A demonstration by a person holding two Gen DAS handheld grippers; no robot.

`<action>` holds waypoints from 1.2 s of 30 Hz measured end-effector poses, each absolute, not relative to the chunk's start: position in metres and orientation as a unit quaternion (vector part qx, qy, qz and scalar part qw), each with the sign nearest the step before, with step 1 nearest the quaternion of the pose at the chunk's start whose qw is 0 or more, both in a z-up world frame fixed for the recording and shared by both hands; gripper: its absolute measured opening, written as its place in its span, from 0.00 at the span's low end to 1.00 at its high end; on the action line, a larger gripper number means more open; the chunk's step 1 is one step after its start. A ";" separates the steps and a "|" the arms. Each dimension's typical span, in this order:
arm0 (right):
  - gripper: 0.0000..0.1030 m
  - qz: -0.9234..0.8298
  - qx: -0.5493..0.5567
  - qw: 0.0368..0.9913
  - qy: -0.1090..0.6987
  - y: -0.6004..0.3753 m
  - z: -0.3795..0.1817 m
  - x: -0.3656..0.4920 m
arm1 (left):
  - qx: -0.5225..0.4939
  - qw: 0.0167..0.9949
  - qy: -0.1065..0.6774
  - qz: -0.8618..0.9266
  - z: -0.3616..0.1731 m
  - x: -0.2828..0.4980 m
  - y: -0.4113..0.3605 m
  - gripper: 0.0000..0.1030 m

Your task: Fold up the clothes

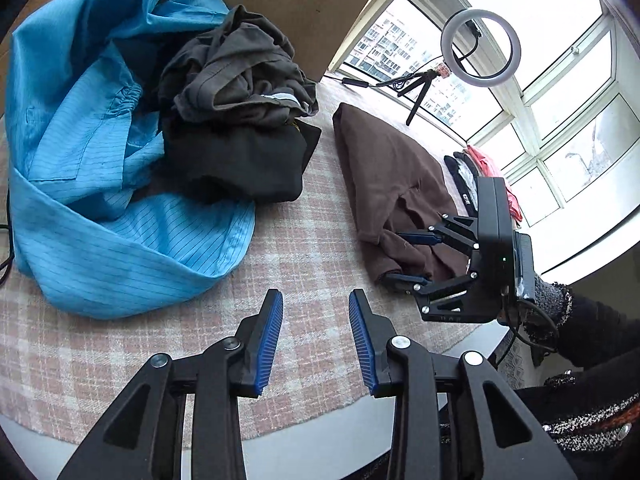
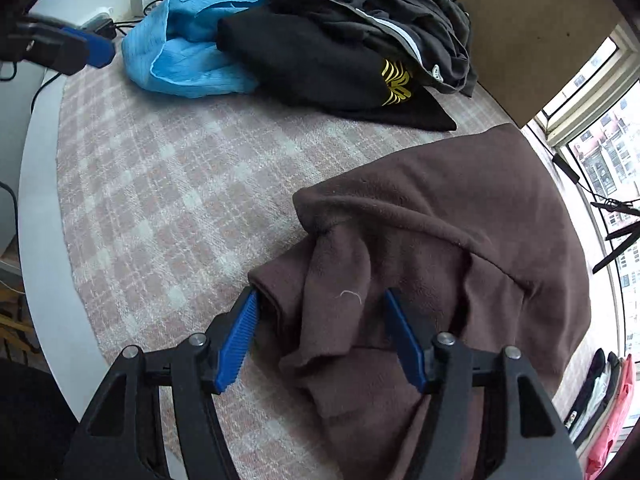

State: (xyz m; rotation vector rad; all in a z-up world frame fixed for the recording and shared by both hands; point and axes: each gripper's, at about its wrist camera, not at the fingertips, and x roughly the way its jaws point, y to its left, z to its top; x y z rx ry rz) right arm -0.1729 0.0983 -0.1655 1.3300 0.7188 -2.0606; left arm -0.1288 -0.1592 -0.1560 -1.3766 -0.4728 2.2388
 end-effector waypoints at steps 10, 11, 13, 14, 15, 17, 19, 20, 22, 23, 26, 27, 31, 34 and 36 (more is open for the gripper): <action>0.13 -0.714 0.552 0.320 -0.288 0.232 -0.126 -0.248 | -0.479 0.234 -0.203 0.821 -0.164 -0.111 -0.176 0.32; 0.13 -0.710 0.544 0.324 -0.308 0.238 -0.122 -0.248 | -0.479 0.235 -0.201 0.821 -0.163 -0.111 -0.174 0.32; 0.13 -0.705 0.531 0.331 -0.334 0.245 -0.114 -0.247 | -0.479 0.241 -0.199 0.820 -0.163 -0.112 -0.172 0.32; 0.13 -0.703 0.528 0.337 -0.338 0.244 -0.112 -0.246 | -0.479 0.244 -0.197 0.820 -0.162 -0.112 -0.172 0.32; 0.13 -0.702 0.526 0.341 -0.337 0.241 -0.111 -0.245 | -0.479 0.248 -0.195 0.820 -0.162 -0.113 -0.171 0.32; 0.16 -0.716 0.539 0.338 -0.286 0.217 -0.114 -0.241 | -0.481 0.251 -0.189 0.819 -0.162 -0.115 -0.168 0.32; 0.20 -0.711 0.602 0.320 -0.171 0.170 -0.132 -0.239 | -0.488 0.252 -0.183 0.816 -0.163 -0.121 -0.163 0.32; 0.20 -0.698 0.626 0.321 -0.130 0.156 -0.137 -0.233 | -0.491 0.252 -0.180 0.814 -0.163 -0.124 -0.161 0.32; 0.20 -0.687 0.625 0.351 -0.119 0.153 -0.131 -0.214 | -0.496 0.258 -0.169 0.812 -0.163 -0.132 -0.152 0.32; 0.24 -0.691 0.620 0.354 -0.116 0.159 -0.126 -0.206 | -0.497 0.263 -0.163 0.811 -0.162 -0.137 -0.145 0.32; 0.50 -0.760 0.570 0.283 -0.129 0.220 -0.100 -0.185 | -0.503 0.285 -0.140 0.804 -0.162 -0.159 -0.115 0.32; 0.54 -0.777 0.557 0.258 -0.138 0.242 -0.094 -0.179 | -0.505 0.293 -0.132 0.801 -0.163 -0.167 -0.105 0.32; 0.54 -0.785 0.554 0.182 -0.211 0.310 -0.117 -0.171 | -0.525 0.316 -0.113 0.782 -0.178 -0.209 -0.072 0.36; 0.54 -0.780 0.555 0.152 -0.245 0.334 -0.139 -0.175 | -0.548 0.326 -0.121 0.761 -0.192 -0.234 -0.059 0.36; 0.54 -0.774 0.559 0.144 -0.261 0.340 -0.152 -0.183 | -0.564 0.335 -0.131 0.744 -0.200 -0.242 -0.053 0.36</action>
